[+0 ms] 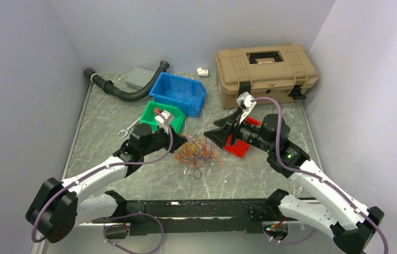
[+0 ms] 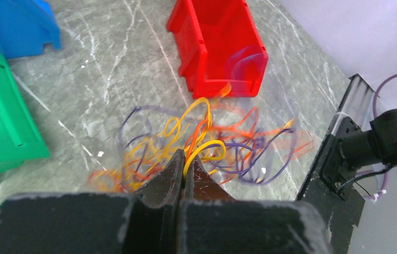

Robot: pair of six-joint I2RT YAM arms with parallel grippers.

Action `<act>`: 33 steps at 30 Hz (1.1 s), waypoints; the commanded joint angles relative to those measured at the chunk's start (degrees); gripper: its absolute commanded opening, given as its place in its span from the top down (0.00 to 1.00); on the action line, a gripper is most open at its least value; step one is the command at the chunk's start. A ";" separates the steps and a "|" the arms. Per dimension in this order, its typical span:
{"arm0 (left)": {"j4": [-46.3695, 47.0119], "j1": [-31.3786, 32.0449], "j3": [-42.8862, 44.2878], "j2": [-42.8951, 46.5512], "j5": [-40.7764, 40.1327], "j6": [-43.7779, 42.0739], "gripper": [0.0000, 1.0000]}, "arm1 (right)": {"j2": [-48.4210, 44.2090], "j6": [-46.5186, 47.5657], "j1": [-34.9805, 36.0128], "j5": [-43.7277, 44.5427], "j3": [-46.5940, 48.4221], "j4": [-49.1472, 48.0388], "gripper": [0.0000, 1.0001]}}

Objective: Untangle the cables

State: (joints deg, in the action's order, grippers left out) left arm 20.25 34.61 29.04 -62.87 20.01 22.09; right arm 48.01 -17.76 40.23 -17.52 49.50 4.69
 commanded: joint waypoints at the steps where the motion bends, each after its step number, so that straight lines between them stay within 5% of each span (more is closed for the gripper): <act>1: 3.73 -0.12 2.69 -0.19 4.50 0.76 1.00 | 1.42 1.29 0.05 -3.25 4.45 0.61 0.30; 5: 3.48 -0.09 2.31 0.68 4.15 0.45 1.00 | 2.58 0.67 -0.09 12.04 2.08 7.26 0.30; 9: 2.91 -0.15 1.46 1.54 4.68 -0.27 1.00 | 4.22 0.06 -0.14 14.92 -3.72 7.37 0.29; 20: 2.78 -0.10 -0.99 5.20 8.45 -1.95 1.00 | 11.25 -6.01 -1.10 7.76 -8.43 0.08 0.19; 26: 4.06 -0.14 -1.57 7.01 12.05 -2.41 1.00 | 13.28 -6.59 -1.65 7.99 -9.90 -1.93 0.01; 33: 10.51 0.10 -4.25 8.82 18.57 -2.31 1.00 | 14.34 -15.67 -10.65 -5.91 -12.19 -10.26 0.03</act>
State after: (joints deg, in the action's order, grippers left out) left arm 23.73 34.59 25.61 -55.55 33.34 20.40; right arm 61.41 -26.94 33.21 -14.63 37.60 2.57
